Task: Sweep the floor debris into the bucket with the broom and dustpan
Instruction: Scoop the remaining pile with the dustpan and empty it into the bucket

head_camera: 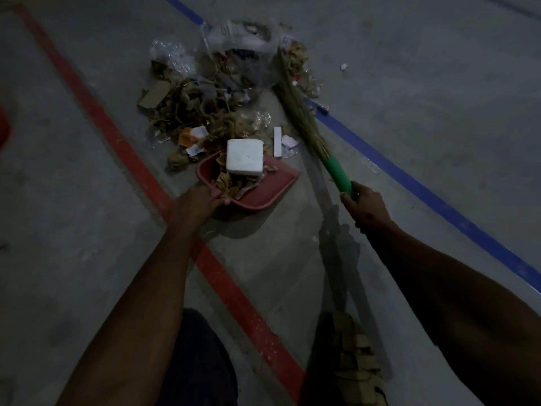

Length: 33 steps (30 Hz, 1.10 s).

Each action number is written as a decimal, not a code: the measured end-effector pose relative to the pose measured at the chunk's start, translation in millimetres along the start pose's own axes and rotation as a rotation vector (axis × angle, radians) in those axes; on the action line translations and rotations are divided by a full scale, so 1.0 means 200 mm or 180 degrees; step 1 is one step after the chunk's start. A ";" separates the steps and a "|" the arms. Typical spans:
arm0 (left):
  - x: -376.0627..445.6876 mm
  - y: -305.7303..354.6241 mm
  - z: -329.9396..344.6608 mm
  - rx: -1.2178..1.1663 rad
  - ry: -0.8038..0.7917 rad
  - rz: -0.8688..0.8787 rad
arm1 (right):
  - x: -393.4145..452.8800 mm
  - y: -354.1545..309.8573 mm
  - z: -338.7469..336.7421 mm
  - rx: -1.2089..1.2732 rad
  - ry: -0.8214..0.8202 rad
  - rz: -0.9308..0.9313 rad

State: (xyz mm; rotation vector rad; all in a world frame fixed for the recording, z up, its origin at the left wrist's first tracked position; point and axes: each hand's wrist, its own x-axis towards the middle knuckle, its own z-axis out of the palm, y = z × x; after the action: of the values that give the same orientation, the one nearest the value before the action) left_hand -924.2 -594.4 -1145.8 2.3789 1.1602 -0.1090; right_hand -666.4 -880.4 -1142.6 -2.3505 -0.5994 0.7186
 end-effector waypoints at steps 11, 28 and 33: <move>0.01 -0.11 -0.07 0.0172 -0.0068 -0.0027 | -0.05 0.02 0.09 0.0175 -0.0684 -0.0002; -0.07 -0.13 -0.03 -0.0230 0.0207 -0.0214 | -0.14 0.04 0.10 0.0323 -0.1062 -0.0369; -0.13 -0.14 -0.09 -0.0259 0.0296 -0.0241 | -0.15 0.05 0.15 0.0556 -0.0482 -0.0436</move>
State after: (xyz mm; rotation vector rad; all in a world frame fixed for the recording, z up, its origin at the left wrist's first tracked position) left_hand -964.7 -591.2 -1133.5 2.2909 1.2735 0.0237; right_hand -704.3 -892.1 -1159.9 -2.0865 -0.7251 0.8550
